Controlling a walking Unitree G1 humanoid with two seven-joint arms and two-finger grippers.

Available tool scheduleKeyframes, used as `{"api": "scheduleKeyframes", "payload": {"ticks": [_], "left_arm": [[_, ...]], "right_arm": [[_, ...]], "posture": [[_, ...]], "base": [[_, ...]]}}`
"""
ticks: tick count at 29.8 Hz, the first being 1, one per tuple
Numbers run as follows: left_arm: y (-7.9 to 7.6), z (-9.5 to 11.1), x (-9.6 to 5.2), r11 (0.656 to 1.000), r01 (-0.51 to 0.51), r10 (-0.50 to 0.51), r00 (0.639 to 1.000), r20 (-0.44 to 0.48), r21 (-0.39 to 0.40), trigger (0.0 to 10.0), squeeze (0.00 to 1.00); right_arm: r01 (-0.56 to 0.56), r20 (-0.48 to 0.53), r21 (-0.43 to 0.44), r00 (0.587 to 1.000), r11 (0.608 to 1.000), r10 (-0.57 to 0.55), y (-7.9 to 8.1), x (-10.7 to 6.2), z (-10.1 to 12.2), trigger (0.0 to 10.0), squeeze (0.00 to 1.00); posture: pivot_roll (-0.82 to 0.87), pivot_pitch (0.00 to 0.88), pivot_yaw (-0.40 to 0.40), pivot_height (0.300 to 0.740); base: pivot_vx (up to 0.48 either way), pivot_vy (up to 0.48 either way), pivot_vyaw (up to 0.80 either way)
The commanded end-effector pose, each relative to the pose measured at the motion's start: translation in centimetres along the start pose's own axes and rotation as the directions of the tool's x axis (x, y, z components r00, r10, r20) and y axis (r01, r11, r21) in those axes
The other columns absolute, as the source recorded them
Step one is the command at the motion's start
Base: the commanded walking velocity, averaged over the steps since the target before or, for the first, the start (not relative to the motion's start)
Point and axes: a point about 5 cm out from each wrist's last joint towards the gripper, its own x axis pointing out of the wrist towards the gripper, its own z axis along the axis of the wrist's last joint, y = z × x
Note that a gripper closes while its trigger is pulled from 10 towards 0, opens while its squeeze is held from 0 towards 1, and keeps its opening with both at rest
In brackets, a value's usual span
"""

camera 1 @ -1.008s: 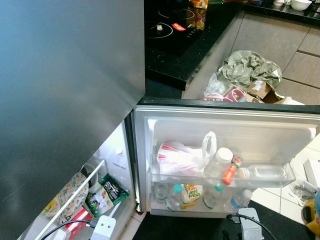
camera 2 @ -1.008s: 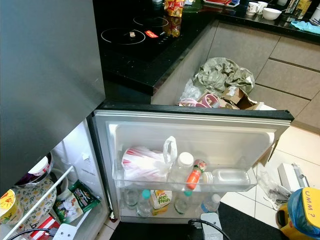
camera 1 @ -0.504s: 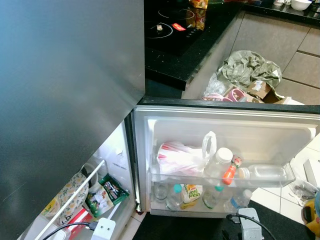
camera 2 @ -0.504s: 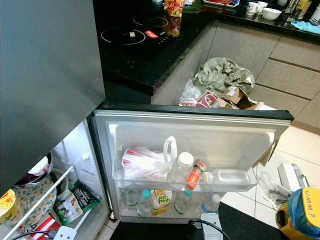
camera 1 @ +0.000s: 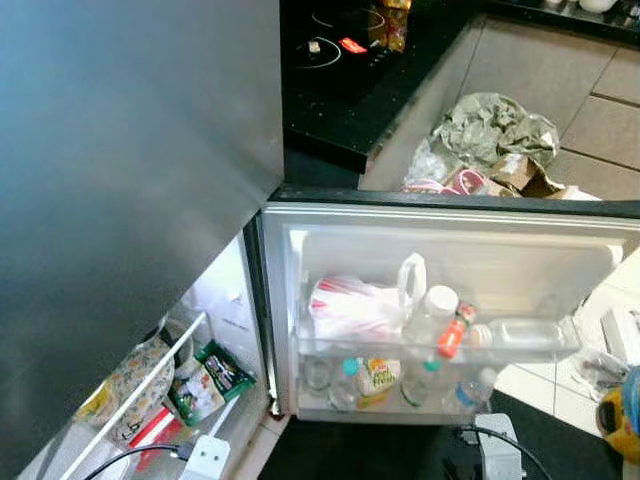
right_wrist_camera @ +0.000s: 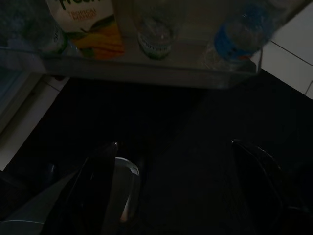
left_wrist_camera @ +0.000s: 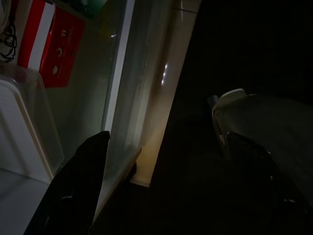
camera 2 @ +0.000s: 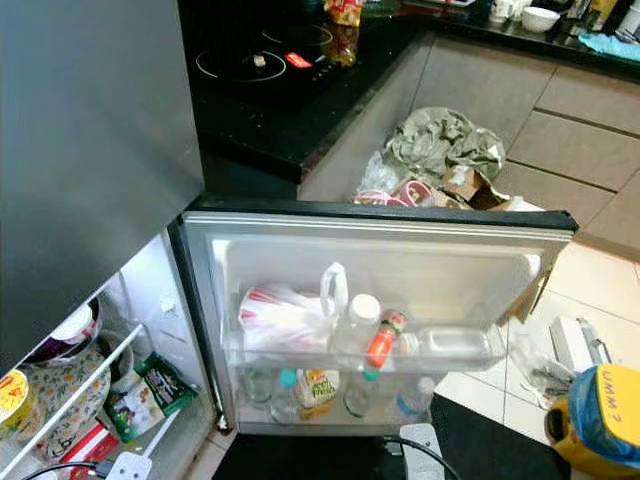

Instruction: Restocking fridge

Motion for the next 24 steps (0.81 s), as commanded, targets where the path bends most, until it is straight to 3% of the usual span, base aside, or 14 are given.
{"api": "scheduleKeyframes", "payload": {"ticks": [1,15,24], "left_arm": [[-0.37,-0.68,-0.14,1.000,0.009,-0.009,1.000,-0.029,0.006,10.0,0.00],[-0.30,-0.53,-0.10,1.000,0.009,-0.009,1.000,-0.024,0.005,10.0,0.00],[-0.28,-0.31,-0.05,1.000,0.009,-0.009,1.000,-0.015,0.007,10.0,0.00]], "right_arm": [[0.008,-0.004,0.007,1.000,1.000,-0.008,-0.20,-0.14,-0.31,10.0,0.00],[0.006,0.000,0.006,1.000,1.000,-0.006,-0.18,-0.09,-0.17,10.0,0.00],[0.006,0.002,0.006,1.000,1.000,-0.006,-0.12,-0.05,-0.08,10.0,0.00]], "posture": [[-0.04,0.000,-0.078,0.740],[-0.03,0.000,-0.079,0.740],[-0.03,0.000,-0.077,0.740]], "base": [[-0.439,0.000,0.00],[-0.338,0.000,0.00],[0.000,0.000,0.00]]}}
